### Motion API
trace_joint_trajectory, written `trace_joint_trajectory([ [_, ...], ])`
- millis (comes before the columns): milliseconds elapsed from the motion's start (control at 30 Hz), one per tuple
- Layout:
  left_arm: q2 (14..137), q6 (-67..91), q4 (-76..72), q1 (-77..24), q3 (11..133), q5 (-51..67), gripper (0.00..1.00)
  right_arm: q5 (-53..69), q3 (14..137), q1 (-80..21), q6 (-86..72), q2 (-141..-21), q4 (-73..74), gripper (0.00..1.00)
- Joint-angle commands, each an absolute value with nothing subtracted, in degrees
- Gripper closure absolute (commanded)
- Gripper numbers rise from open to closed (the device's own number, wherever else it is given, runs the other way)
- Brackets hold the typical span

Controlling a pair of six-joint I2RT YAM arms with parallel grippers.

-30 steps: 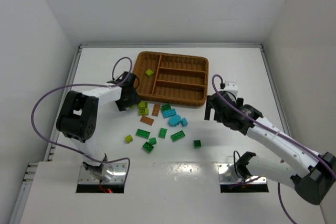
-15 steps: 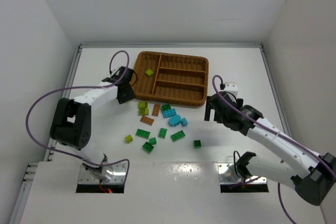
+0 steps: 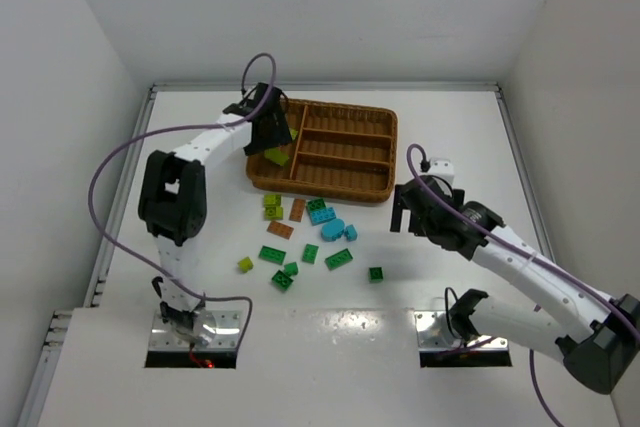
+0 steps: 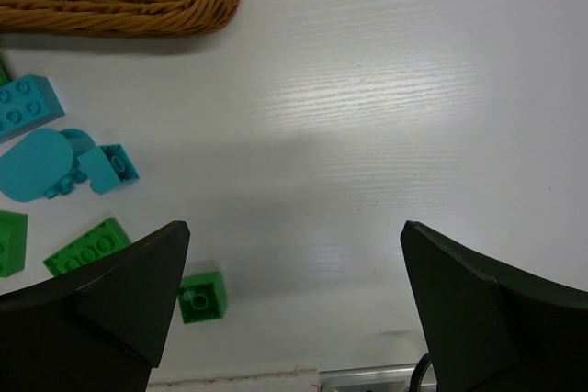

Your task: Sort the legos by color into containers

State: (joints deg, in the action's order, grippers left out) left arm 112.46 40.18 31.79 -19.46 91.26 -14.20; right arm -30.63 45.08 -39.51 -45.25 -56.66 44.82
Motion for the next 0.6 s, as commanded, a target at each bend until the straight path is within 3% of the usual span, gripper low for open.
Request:
trace_joint_trajectory([
  [0,107.3,38.5,36.7,-20.7,92.4,-16.9,0.21,-30.8,46.0,-39.6,-46.0,-55.2,45.5,0.00],
  [167,92.1,39.5,39.5,-23.5,78.6,-19.2,0.25,-29.6,44.8,-39.6,-46.0,-54.7,45.5,0.00],
  [367,76.0,46.3,46.6,-29.7,55.3,-19.5,0.21,-28.2,44.2,-39.6,-46.0,-54.7,45.0,0.00],
  [567,62.0,69.6,49.8,-40.1,38.1,-17.2,0.18,-26.4,43.7,-39.6,-44.9,-56.6,43.3,0.00],
])
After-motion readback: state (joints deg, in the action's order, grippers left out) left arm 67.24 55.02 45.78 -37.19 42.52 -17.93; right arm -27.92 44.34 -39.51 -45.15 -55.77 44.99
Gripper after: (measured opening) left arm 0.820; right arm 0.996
